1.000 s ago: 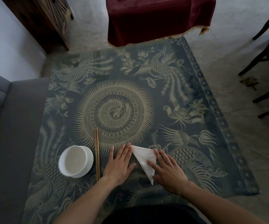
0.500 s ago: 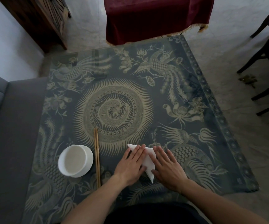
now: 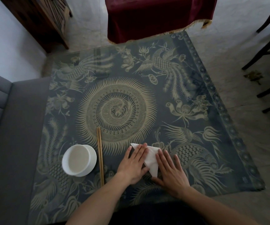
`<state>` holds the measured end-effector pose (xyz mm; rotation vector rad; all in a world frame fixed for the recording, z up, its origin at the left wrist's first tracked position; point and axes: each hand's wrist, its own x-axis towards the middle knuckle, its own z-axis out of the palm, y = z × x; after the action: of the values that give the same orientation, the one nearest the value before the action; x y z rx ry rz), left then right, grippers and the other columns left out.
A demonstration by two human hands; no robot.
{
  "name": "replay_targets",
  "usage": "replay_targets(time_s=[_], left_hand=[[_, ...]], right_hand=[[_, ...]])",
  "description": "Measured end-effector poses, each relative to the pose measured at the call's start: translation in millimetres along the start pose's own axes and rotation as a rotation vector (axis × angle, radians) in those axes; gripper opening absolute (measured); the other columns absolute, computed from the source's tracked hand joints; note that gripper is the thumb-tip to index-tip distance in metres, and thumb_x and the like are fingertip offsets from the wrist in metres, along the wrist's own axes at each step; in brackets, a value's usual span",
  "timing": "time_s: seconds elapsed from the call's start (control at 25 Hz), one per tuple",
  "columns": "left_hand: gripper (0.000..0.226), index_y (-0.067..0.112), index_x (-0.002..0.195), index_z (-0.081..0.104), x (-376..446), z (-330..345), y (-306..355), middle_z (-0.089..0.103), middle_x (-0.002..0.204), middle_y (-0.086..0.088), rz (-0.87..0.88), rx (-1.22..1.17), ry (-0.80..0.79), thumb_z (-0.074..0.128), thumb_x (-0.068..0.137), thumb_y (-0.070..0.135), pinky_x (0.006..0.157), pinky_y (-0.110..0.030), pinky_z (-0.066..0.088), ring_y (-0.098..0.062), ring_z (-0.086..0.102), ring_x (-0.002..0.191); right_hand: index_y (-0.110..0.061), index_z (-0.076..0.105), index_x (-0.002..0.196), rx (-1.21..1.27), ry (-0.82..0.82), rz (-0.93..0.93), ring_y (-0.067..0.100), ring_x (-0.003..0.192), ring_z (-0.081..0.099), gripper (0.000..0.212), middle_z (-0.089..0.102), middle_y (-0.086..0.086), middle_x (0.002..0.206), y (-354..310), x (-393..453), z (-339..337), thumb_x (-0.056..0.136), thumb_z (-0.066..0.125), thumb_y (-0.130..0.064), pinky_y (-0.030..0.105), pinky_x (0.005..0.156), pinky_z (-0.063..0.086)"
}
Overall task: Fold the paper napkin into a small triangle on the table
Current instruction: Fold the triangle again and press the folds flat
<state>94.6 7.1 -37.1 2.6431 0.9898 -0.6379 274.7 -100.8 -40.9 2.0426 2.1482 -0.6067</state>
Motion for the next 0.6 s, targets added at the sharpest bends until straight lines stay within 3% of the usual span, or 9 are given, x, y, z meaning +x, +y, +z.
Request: replay_targets(time_s=[0.24,0.44,0.6], left_hand=[[0.077,0.016,0.149,-0.021,-2,-1,-4,-0.032,0.156,-0.001,0.037,-0.008,0.018,0.016,0.098,0.06,0.118,-0.047,-0.012,-0.017,-0.028,0.143],[0.078,0.014,0.153,-0.013,-8,3,9,-0.027,0.159,0.0,0.042,-0.13,0.136,0.02,0.099,0.06,0.117,-0.041,-0.011,-0.014,-0.026,0.144],[0.073,0.017,0.152,-0.015,-7,9,17,-0.024,0.159,0.001,-0.009,-0.207,0.131,0.011,0.099,0.061,0.12,-0.042,-0.006,-0.01,-0.026,0.143]], right_hand=[[-0.005,0.027,0.149,-0.037,-0.035,-0.058,0.027,0.145,0.01,0.093,0.023,0.012,0.157,7,-21,3,0.088,0.03,-0.075,0.056,0.109,0.016],[-0.005,0.009,0.152,0.049,0.068,0.084,0.027,0.147,-0.003,0.082,0.003,0.011,0.16,8,5,-16,0.095,0.029,-0.06,0.049,0.114,0.005],[-0.01,-0.01,0.152,-0.059,-0.012,-0.044,0.025,0.143,-0.024,0.078,-0.016,0.008,0.16,6,30,-20,0.097,0.02,-0.056,0.047,0.116,-0.007]])
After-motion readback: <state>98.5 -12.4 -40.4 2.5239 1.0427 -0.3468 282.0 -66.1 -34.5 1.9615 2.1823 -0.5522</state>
